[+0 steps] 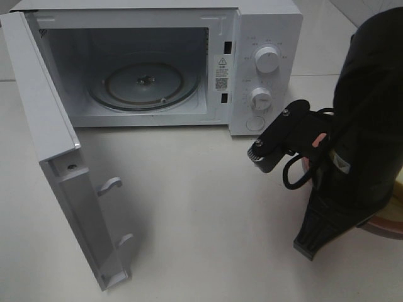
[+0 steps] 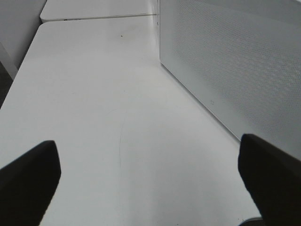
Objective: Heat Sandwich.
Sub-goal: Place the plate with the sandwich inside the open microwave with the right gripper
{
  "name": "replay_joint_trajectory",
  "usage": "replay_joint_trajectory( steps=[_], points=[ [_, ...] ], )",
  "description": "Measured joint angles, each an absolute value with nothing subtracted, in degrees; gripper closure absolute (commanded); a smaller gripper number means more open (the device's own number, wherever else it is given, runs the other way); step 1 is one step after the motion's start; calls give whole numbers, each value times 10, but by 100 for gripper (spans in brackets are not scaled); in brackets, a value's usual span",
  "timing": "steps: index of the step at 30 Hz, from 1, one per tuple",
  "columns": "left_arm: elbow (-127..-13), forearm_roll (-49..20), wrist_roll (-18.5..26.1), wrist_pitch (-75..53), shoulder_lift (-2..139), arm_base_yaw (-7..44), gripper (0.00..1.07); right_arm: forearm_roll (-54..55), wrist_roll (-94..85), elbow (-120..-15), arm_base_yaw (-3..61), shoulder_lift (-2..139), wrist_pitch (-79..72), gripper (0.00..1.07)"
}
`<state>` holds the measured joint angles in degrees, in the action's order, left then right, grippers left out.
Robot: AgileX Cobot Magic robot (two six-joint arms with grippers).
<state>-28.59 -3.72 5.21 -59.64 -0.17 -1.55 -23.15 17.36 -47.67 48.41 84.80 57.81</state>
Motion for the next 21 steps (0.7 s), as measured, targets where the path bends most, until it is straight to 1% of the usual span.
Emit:
replay_joint_trajectory(
  steps=[1, 5, 6, 11, 15, 21],
  points=[
    [-286, -37, 52, -596, -2, -15, 10, -231, 170, -476, 501, 838, 583, 107],
    [-286, -37, 52, -596, -2, -15, 10, -231, 152, -476, 523, 824, 586, 107],
    [-286, -37, 52, -596, -2, -15, 10, -231, 136, -476, 540, 816, 587, 107],
    [-286, -37, 52, -596, -2, -15, 10, -231, 84, -476, 574, 803, 598, 107],
    [-286, -37, 52, -596, -2, -15, 10, -231, 39, -476, 586, 798, 598, 107],
    [-286, -37, 52, -596, -2, -15, 10, -231, -33, -476, 586, 798, 599, 107]
  ],
)
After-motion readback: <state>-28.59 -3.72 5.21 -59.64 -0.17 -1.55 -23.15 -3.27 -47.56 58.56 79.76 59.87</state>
